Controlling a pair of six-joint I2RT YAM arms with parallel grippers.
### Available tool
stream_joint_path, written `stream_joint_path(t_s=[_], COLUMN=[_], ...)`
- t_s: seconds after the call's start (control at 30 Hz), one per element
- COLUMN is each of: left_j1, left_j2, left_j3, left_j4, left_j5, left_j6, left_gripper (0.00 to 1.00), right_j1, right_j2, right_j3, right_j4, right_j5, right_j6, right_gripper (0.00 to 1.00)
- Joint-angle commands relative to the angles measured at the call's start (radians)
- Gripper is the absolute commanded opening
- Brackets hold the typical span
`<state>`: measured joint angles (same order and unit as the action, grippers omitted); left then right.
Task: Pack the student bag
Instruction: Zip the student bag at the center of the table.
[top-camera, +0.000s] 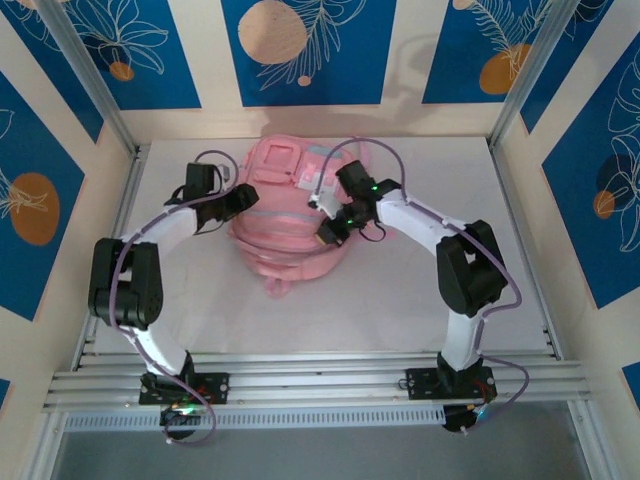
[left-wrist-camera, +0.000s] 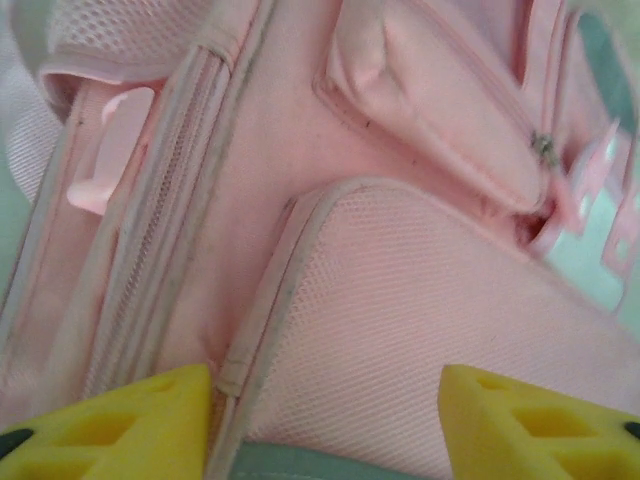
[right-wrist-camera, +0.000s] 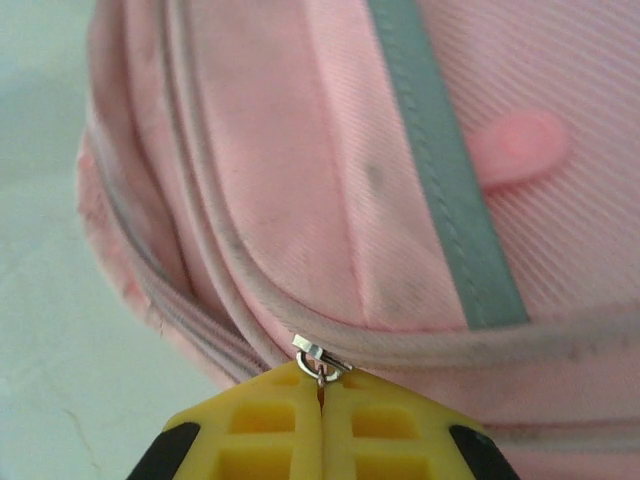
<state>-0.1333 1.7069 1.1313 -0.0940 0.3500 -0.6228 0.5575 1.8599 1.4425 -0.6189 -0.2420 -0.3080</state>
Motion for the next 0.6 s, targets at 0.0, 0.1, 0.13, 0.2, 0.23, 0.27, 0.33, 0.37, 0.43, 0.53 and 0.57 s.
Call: stream_joint_path(t_s=[0.0,0.1,0.13,0.2,0.23,0.27,0.33,0.37,0.43,0.53,0.57], left_j1=[0.004,-0.004,-0.009,-0.024,-0.036,-0.048,-0.079,-0.094,-0.120,-0.129,-0.130], left_j2=[-0.125,-0.214,-0.243,-0.286,-0.305,-0.320,-0.333,-0.336,-0.321,-0.259,-0.239], left_j3=[-0.045,-0.139,-0.184,-0.258,-0.295,-0.330,-0.386,-0.409,-0.432,-0.438,-0.435], left_j4=[-0.019,0.019,0.044,0.082,0.098,0.120,0.159,0.178,0.211,0.272,0.293], left_j5=[-0.009,0.007,0.017,0.024,0.024,0.020,0.016,0.004,-0.024,-0.039,-0.045], left_j6=[-0.020,-0.091,-0.130,-0.201,-0.237,-0.274,-0.334,-0.357,-0.376,-0.393,-0.392], left_gripper=[0.64,0.67,0.68,0.68,0.68,0.69,0.69,0.69,0.70,0.62,0.53], right_j1=[0.070,0.106,0.116,0.131,0.138,0.145,0.158,0.168,0.184,0.193,0.190], right_j2=[0.014,0.031,0.033,0.032,0.029,0.022,0.004,-0.008,-0.025,-0.043,-0.046], right_j3=[0.069,0.080,0.077,0.066,0.055,0.039,-0.002,-0.028,-0.063,-0.103,-0.110], right_j4=[0.032,0.047,0.056,0.080,0.094,0.114,0.156,0.176,0.184,0.156,0.126], right_j5=[-0.035,0.004,0.011,0.032,0.038,0.043,0.038,0.042,0.034,0.031,0.045], right_j6=[0.026,0.054,0.077,0.129,0.158,0.187,0.230,0.243,0.237,0.184,0.154], right_gripper=[0.00,0.00,0.00,0.00,0.00,0.00,0.00,0.00,0.00,0.00,0.00])
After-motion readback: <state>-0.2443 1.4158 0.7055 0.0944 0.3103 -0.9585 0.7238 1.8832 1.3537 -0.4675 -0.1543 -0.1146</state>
